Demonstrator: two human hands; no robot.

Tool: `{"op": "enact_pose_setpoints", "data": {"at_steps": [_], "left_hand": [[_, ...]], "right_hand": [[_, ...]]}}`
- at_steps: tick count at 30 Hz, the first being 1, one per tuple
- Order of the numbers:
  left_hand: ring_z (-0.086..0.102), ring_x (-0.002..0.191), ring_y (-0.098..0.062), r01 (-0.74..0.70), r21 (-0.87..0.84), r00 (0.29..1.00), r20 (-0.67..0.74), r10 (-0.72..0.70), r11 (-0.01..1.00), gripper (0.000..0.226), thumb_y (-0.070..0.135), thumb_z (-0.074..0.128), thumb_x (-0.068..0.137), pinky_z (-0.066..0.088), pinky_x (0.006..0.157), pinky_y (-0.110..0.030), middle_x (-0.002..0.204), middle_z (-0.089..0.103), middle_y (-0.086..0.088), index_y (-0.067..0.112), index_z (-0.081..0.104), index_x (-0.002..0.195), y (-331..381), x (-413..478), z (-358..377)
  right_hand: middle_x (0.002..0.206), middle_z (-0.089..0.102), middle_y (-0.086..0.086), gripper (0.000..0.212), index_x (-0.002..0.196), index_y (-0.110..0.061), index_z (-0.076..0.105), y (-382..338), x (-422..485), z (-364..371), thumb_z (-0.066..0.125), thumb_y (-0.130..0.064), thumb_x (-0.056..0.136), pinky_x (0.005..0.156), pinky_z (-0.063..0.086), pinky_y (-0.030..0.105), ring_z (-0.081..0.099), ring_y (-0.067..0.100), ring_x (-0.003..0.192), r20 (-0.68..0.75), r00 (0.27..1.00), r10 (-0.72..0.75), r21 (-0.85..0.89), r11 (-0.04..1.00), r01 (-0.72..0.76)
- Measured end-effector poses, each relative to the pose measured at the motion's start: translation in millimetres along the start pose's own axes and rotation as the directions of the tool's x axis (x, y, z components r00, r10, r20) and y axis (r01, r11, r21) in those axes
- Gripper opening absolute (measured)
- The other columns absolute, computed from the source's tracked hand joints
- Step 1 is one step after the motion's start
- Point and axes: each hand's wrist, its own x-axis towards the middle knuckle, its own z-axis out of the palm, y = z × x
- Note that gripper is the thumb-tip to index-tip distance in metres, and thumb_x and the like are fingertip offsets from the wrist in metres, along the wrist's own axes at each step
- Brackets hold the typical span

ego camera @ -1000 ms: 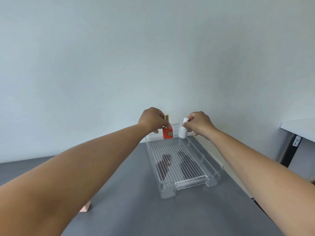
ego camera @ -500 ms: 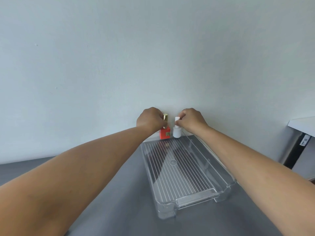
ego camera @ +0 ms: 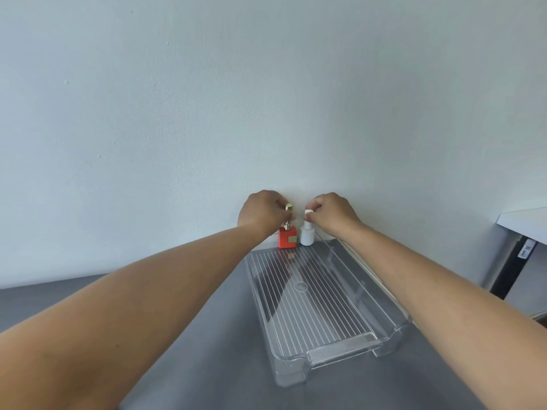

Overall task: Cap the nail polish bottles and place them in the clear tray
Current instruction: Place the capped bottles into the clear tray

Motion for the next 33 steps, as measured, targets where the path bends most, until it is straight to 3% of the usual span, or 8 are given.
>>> {"op": "enact_pose_setpoints", "data": {"at_steps": [9,14,19,24,30,33], "left_hand": [[0.073,0.082,-0.022,0.023,-0.036,0.999,-0.03,-0.024,0.999,0.018,0.02,0.08,0.079,0.062,0.076,-0.046,0.09,0.074,-0.002,0.017,0.071,0.094,-1.2,-0.6,3.1],[0.072,0.084,-0.021,0.022,-0.043,0.999,-0.024,-0.023,0.999,0.018,0.02,0.08,0.079,0.061,0.077,-0.047,0.09,0.074,-0.002,0.018,0.071,0.095,-1.1,-0.9,4.7],[0.072,0.089,-0.02,0.026,-0.04,1.0,-0.005,-0.026,0.999,0.033,0.027,0.082,0.079,0.061,0.081,-0.044,0.102,0.073,-0.001,0.017,0.071,0.108,1.4,-3.2,0.6],[0.069,0.096,-0.021,-0.001,-0.015,0.999,-0.035,0.001,1.0,0.033,0.03,0.074,0.085,0.06,0.085,-0.045,0.111,0.07,-0.001,0.021,0.067,0.116,8.2,-12.3,-26.9],[0.07,0.093,-0.016,-0.052,0.03,0.998,-0.038,0.054,0.998,0.009,0.027,0.068,0.089,0.059,0.087,-0.04,0.104,0.074,0.007,0.025,0.074,0.094,21.4,-42.0,-84.4],[0.071,0.087,-0.014,-0.063,-0.013,0.997,-0.052,0.062,0.998,0.009,0.023,0.066,0.087,0.059,0.078,-0.033,0.1,0.075,0.013,0.024,0.075,0.087,21.4,-78.1,-119.5]], "right_hand": [[0.075,0.062,-0.011,0.006,0.078,-0.024,0.068,-0.3,-3.4,0.2,0.073,-0.021,0.08,0.058,0.039,0.025,0.061,0.016,0.079,-0.03,1.0,0.003,-0.002,1.0,-0.003],[0.076,0.062,-0.011,0.006,0.08,-0.023,0.069,-0.4,-5.4,-0.2,0.075,-0.022,0.08,0.062,0.04,0.026,0.063,0.016,0.082,-0.039,0.999,0.003,0.016,1.0,-0.002],[0.099,0.069,0.002,0.024,0.099,-0.015,0.07,-0.5,-6.5,-2.0,0.078,-0.026,0.079,0.073,0.044,0.028,0.063,0.019,0.092,-0.025,1.0,0.017,0.009,1.0,-0.017],[0.123,0.065,0.004,0.035,0.121,-0.014,0.064,-7.7,-14.7,-11.9,0.068,-0.029,0.089,0.088,0.045,0.03,0.06,0.022,0.112,-0.041,0.998,0.047,-0.017,0.999,-0.048],[0.119,0.069,0.001,0.024,0.114,-0.014,0.069,-30.3,-46.9,-32.6,0.055,-0.016,0.095,0.082,0.041,0.022,0.062,0.015,0.103,-0.169,0.986,0.003,0.054,0.999,0.007],[0.107,0.071,-0.003,0.02,0.103,-0.016,0.073,-61.2,-79.0,-38.5,0.055,-0.013,0.093,0.077,0.042,0.018,0.061,0.008,0.093,-0.21,0.976,-0.058,0.164,0.982,0.093]]}}
